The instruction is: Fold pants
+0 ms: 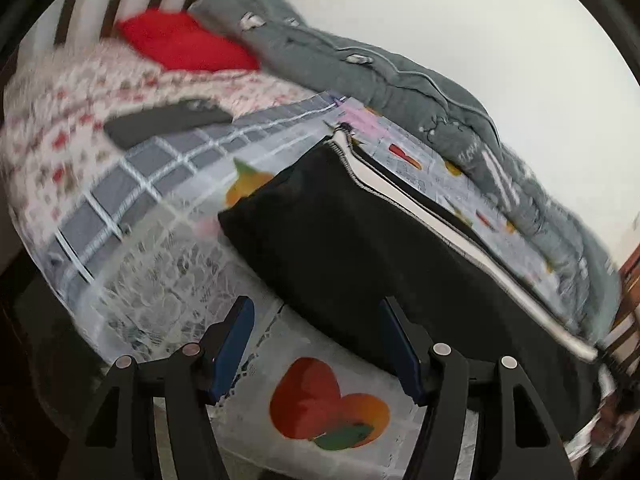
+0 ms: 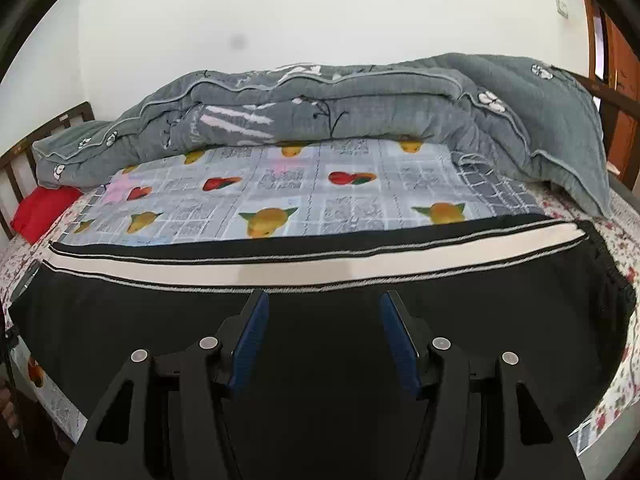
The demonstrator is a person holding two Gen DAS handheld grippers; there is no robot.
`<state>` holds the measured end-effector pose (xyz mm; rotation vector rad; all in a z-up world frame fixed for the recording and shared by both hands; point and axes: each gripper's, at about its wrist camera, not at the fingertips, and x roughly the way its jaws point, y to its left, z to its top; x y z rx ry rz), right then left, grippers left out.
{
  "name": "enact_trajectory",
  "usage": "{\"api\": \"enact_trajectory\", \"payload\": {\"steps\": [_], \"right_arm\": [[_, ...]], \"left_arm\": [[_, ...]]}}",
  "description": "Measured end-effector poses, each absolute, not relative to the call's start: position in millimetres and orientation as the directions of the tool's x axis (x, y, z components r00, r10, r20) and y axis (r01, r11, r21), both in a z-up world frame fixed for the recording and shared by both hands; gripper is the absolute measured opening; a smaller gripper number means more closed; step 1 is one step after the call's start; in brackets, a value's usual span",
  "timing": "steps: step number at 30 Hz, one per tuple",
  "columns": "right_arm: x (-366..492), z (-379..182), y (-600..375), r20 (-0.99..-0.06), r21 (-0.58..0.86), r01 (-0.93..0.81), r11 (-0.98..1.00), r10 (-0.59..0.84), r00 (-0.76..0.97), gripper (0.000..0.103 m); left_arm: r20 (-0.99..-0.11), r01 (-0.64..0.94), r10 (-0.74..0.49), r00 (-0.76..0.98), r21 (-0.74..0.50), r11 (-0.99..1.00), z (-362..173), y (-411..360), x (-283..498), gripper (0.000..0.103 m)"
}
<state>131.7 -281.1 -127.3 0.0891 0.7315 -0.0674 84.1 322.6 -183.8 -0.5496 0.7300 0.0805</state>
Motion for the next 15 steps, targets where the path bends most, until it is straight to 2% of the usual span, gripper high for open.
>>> {"api": "enact_trajectory", "payload": {"steps": [3, 8, 9, 10, 12, 15], "right_arm": [[132, -133, -280, -0.695, 0.069, 0.082, 0.994, -0.011, 0.719, 0.057], [113, -129, -289, -0.687, 0.026, 0.084, 0.996, -0.043, 0.726, 0.057], [108, -128, -293, -0.685, 0.02, 0.09, 0.996, -0.052, 0.727, 0.057], [103, -128, -299, -0.686, 0.017, 0.097, 0.995, -0.059, 0.725, 0.057], [95, -130, -313, -0.687, 0.025, 0.12, 0.992, -0.071, 0.723, 0.057], [88, -135, -330, -0.694, 0.056, 0.151, 0.987, -0.071, 0.716, 0.057]], "left_arm": [[-0.627, -0.283, -0.151, 0.764, -0.537, 0.795, -198, 337, 101, 0.062], [-0.579, -0.327, -0.131, 0.805, -0.617, 0.716, -199, 357, 122, 0.06], [-0.578, -0.342, -0.125, 0.806, -0.628, 0.699, -200, 360, 124, 0.053], [-0.585, -0.362, -0.111, 0.804, -0.629, 0.688, -201, 362, 125, 0.038], [-0.61, -0.395, -0.084, 0.788, -0.606, 0.69, -200, 365, 127, 0.024], [-0.645, -0.415, -0.038, 0.763, -0.534, 0.736, -188, 358, 132, 0.021]]}}
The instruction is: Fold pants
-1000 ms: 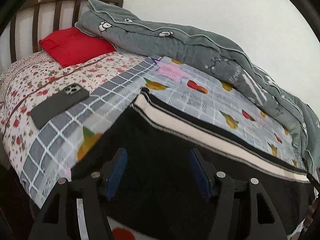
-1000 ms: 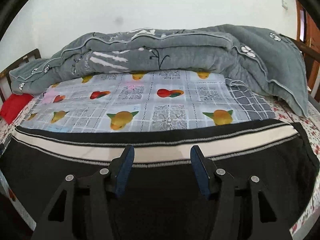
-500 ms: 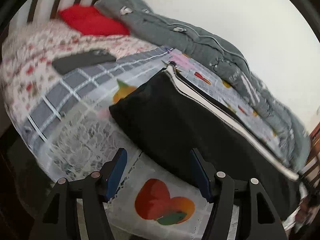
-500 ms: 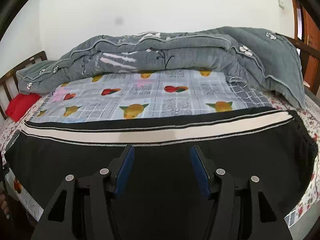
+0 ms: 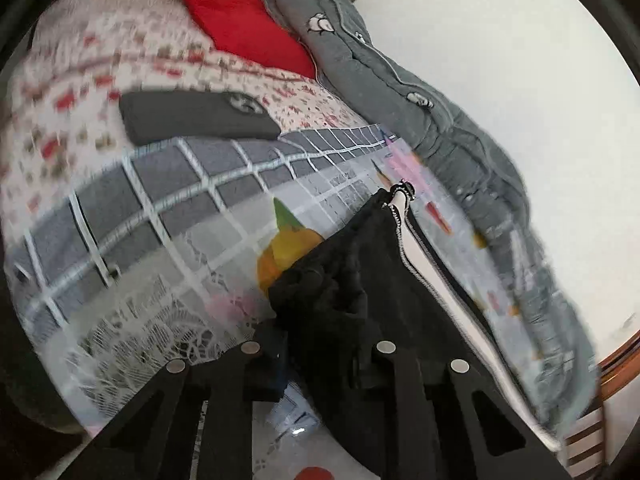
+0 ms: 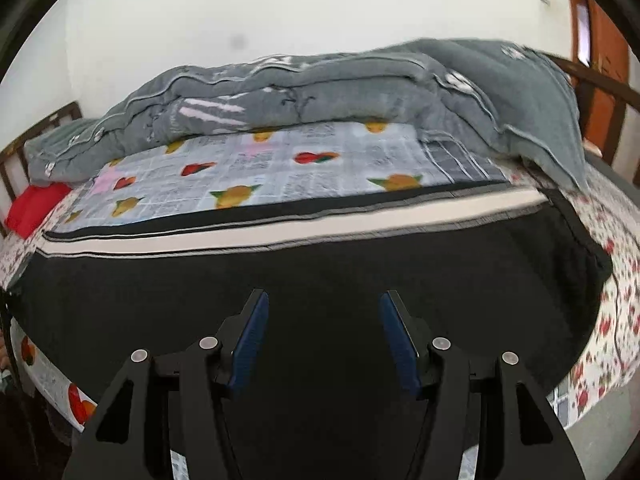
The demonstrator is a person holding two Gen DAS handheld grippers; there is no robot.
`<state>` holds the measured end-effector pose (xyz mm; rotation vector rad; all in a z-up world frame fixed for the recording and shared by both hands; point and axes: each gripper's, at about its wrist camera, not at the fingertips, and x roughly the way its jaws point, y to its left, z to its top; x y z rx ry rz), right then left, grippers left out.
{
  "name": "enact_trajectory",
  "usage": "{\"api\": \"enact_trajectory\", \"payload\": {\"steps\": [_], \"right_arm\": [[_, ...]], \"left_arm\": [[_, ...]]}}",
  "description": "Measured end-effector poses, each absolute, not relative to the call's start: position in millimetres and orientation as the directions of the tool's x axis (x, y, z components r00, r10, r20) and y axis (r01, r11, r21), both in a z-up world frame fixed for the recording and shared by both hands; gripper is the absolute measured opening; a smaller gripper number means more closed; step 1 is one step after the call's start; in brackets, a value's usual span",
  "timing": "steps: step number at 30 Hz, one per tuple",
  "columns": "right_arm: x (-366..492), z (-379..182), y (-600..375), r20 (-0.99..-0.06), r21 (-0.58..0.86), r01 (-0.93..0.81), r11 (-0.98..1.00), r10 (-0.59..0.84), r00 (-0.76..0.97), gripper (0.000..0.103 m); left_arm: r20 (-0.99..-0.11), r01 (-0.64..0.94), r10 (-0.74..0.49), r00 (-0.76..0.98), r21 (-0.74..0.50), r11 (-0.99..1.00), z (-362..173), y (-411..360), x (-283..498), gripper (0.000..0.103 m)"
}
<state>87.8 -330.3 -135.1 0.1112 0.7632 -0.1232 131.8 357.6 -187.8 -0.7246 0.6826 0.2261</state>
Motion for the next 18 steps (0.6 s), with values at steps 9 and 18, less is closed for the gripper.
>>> {"api": "enact_trajectory", "payload": {"steps": [9, 18], "right_arm": [[70, -142, -361, -0.69, 0.031, 0.209, 0.977, -0.13, 0.712, 0.057], [39, -138, -378, -0.64, -0.085, 0.228, 0.97, -0.229, 0.734, 0.057]], "left_arm": [[-0.57, -0.371, 0.186, 0.8, -0.227, 0.901, -91, 265, 135, 0.019], [-0.463, -0.102, 0.072, 0.884, -0.04, 0.994, -29, 89, 135, 0.018]]}}
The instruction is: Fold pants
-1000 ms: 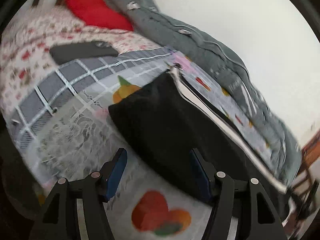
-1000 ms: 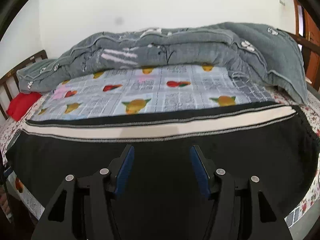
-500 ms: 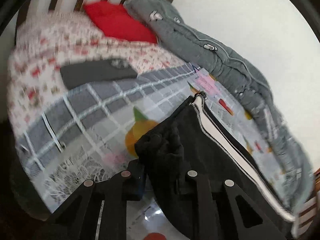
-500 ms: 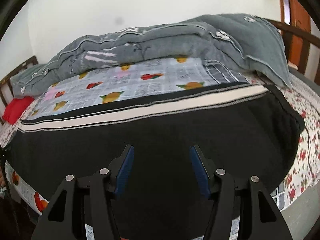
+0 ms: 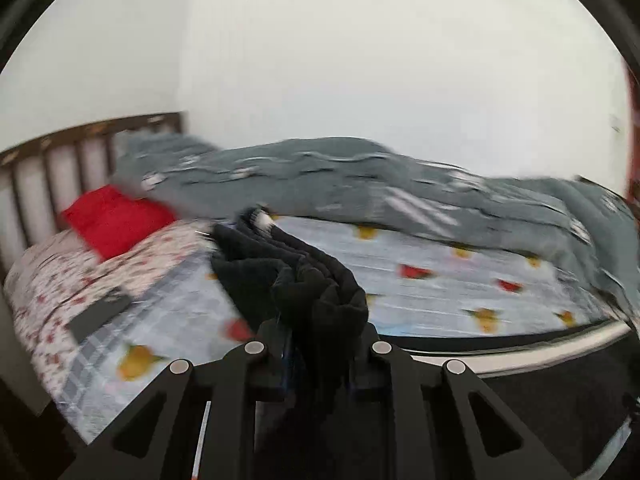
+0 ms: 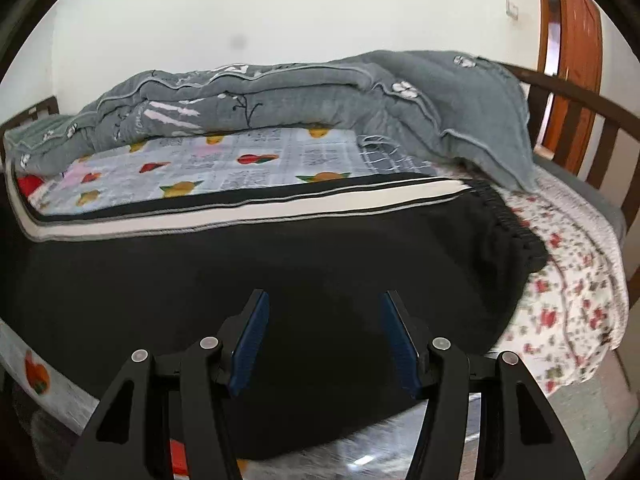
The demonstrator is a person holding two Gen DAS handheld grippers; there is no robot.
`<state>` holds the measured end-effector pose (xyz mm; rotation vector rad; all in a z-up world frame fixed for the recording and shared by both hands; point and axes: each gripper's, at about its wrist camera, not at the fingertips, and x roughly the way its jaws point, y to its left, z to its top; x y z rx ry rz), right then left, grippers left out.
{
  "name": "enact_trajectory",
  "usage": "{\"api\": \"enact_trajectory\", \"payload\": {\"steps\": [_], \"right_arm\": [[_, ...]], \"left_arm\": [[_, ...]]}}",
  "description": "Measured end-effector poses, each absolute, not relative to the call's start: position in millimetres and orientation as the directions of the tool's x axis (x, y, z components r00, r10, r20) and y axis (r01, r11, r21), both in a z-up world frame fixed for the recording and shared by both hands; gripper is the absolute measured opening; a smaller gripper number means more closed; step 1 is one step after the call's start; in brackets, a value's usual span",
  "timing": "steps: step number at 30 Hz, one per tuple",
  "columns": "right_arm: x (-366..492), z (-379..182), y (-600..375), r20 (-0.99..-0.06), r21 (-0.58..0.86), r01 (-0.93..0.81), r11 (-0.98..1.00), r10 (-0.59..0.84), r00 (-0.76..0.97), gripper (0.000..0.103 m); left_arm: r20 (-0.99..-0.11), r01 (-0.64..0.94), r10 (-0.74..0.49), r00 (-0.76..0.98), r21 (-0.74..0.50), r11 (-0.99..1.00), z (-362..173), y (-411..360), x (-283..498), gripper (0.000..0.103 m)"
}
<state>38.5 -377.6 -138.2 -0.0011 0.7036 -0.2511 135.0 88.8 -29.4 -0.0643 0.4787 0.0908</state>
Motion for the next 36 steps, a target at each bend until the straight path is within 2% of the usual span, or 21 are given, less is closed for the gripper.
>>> {"api": "enact_trajectory", "payload": {"steps": [4, 8, 12, 14, 15, 17, 19, 20, 22, 24, 27, 32, 36], "right_arm": [[18, -138, -397, -0.618, -0.095, 0.246, 0.965, -0.251, 0.745, 0.057], [1, -145, -423, -0.631, -0.055, 0.258, 0.965, -0.234, 0.74, 0.057], [-10, -156, -436, -0.644, -0.068, 0.262, 0.963, -0.242, 0.725, 0.057], [-13, -162, -441, -0.655, -0.06, 0.261, 0.963, -0.235, 0.718, 0.057], [-14, -163, -443, -0.66, -0.052, 0.261, 0.964, -0.229, 0.716, 0.057], [-14, -165, -443, -0.666, -0.04, 0.258, 0.965, -0.218, 0.714, 0.057], [-12, -166, -439, -0.669, -0.024, 0.244, 0.969, -0.197, 0.717, 0.057], [-10, -165, -437, -0.67, -0.014, 0.237, 0.971, -0.185, 0.719, 0.057], [-3, -163, -428, -0.671, 0.023, 0.21, 0.978, -0.141, 0.728, 0.057], [7, -158, -413, -0.665, 0.064, 0.17, 0.983, -0.085, 0.742, 0.057], [23, -152, -389, -0.656, 0.131, 0.098, 0.987, 0.013, 0.755, 0.061], [58, -148, -338, -0.641, 0.283, -0.032, 0.959, 0.214, 0.737, 0.061], [74, -156, -301, -0.64, 0.317, -0.09, 0.944, 0.282, 0.715, 0.061]], "left_arm": [[-0.491, 0.016, -0.005, 0.871, 0.018, 1.0, -40, 1, 136, 0.018], [-0.555, 0.145, -0.094, 0.827, 0.048, 0.988, -77, -80, 127, 0.018], [-0.675, 0.262, -0.221, 0.704, -0.042, 0.964, -130, -135, 116, 0.018], [-0.709, 0.26, -0.192, 0.679, -0.012, 0.965, -154, -147, 109, 0.018], [-0.697, 0.265, -0.188, 0.692, 0.004, 0.964, -156, -148, 103, 0.018], [-0.686, 0.317, -0.257, 0.681, -0.04, 0.948, -154, -139, 95, 0.023], [-0.683, 0.377, -0.372, 0.628, -0.151, 0.914, -145, -119, 91, 0.042], [-0.677, 0.4, -0.413, 0.61, -0.186, 0.897, -140, -109, 88, 0.047], [-0.639, 0.418, -0.423, 0.642, -0.171, 0.892, -129, -90, 76, 0.067], [-0.568, 0.402, -0.374, 0.733, -0.082, 0.912, -120, -72, 56, 0.079], [-0.531, 0.337, -0.286, 0.798, -0.001, 0.942, -115, -37, 48, 0.082], [-0.58, 0.24, -0.22, 0.784, -0.044, 0.97, -129, 33, 43, 0.082], [-0.612, 0.223, -0.223, 0.759, -0.078, 0.972, -148, 65, 33, 0.082]]}}
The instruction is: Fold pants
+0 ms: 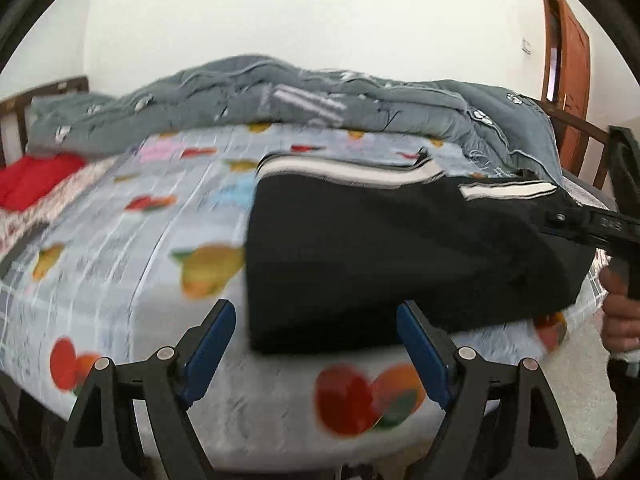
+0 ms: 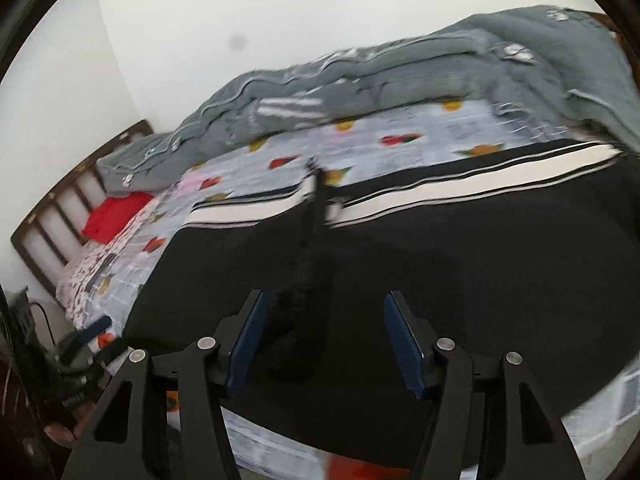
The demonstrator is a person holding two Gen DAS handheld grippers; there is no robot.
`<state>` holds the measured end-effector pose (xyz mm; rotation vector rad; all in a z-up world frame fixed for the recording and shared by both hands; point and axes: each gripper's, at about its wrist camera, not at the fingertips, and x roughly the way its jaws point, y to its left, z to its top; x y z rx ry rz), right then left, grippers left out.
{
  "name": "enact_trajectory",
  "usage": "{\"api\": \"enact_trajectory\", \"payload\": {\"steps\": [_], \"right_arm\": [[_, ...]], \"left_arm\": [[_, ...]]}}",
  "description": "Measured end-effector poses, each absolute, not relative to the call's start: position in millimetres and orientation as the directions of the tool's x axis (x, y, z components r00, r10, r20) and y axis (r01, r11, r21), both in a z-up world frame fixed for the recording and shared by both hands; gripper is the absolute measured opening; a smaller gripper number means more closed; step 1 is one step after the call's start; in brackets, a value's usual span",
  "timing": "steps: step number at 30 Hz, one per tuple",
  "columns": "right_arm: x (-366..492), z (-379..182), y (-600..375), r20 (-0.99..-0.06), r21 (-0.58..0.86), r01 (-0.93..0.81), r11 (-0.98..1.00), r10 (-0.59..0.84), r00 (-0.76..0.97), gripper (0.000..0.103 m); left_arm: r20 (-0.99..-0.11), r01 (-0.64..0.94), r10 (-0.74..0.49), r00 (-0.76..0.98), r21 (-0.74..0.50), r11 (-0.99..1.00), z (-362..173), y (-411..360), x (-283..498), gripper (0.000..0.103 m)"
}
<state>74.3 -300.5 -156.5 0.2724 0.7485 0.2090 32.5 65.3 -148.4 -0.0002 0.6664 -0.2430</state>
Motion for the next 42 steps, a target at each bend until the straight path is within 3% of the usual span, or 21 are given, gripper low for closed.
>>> {"api": "enact_trajectory", "payload": {"steps": [4, 11, 16, 17, 18, 21, 24, 27, 32, 35, 38, 42], "right_arm": [[93, -181, -272, -0.718, 0.282, -0.076, 0.956, 0.263, 0.644, 0.06], [96, -192, -272, -0.725, 0.302, -0.037, 0.953, 0.254, 0.64, 0.059], [114, -196, -272, -0.734, 0.316, -0.023, 0.949, 0.259, 0.628, 0.058], [117, -196, -270, -0.737, 0.308, -0.024, 0.951, 0.255, 0.626, 0.051], [119, -196, -267, -0.739, 0.299, -0.035, 0.954, 0.255, 0.623, 0.029], [114, -188, -272, -0.72, 0.346, -0.051, 0.937, 0.301, 0.625, 0.02], [81, -175, -283, -0.64, 0.406, -0.077, 0.911, 0.344, 0.687, 0.02], [82, -198, -274, -0.705, 0.332, -0.053, 0.942, 0.285, 0.649, 0.024], [65, -186, -279, -0.681, 0.295, -0.052, 0.954, 0.248, 0.689, 0.038], [51, -174, -275, -0.652, 0.202, -0.055, 0.978, 0.176, 0.737, 0.039], [51, -189, -266, -0.685, 0.105, -0.078, 0.991, 0.129, 0.717, 0.039], [48, -207, -276, -0.69, 0.201, -0.078, 0.977, 0.197, 0.697, 0.044]], "left_arm": [[-0.616, 0.194, -0.175, 0.768, -0.035, 0.98, -163, 71, 31, 0.082], [-0.651, 0.139, -0.073, 0.756, 0.051, 0.989, -181, 64, 56, 0.082], [-0.625, 0.06, -0.084, 0.776, -0.059, 0.996, -180, 82, 62, 0.082], [-0.644, 0.038, -0.071, 0.762, -0.064, 0.997, -186, 86, 67, 0.084], [-0.65, 0.033, -0.072, 0.756, -0.072, 0.997, -190, 89, 69, 0.084], [-0.639, 0.023, -0.083, 0.764, -0.101, 0.995, -192, 98, 64, 0.084], [-0.636, 0.028, -0.112, 0.764, -0.141, 0.99, -195, 108, 59, 0.084], [-0.633, 0.034, -0.1, 0.767, -0.115, 0.993, -198, 107, 61, 0.088], [-0.633, 0.048, -0.094, 0.768, -0.09, 0.995, -197, 106, 56, 0.088], [-0.619, 0.058, -0.127, 0.775, -0.13, 0.99, -199, 115, 49, 0.088], [-0.601, 0.06, -0.147, 0.786, -0.161, 0.985, -202, 119, 38, 0.087], [-0.575, 0.078, -0.167, 0.801, -0.176, 0.981, -199, 121, 23, 0.086]]}}
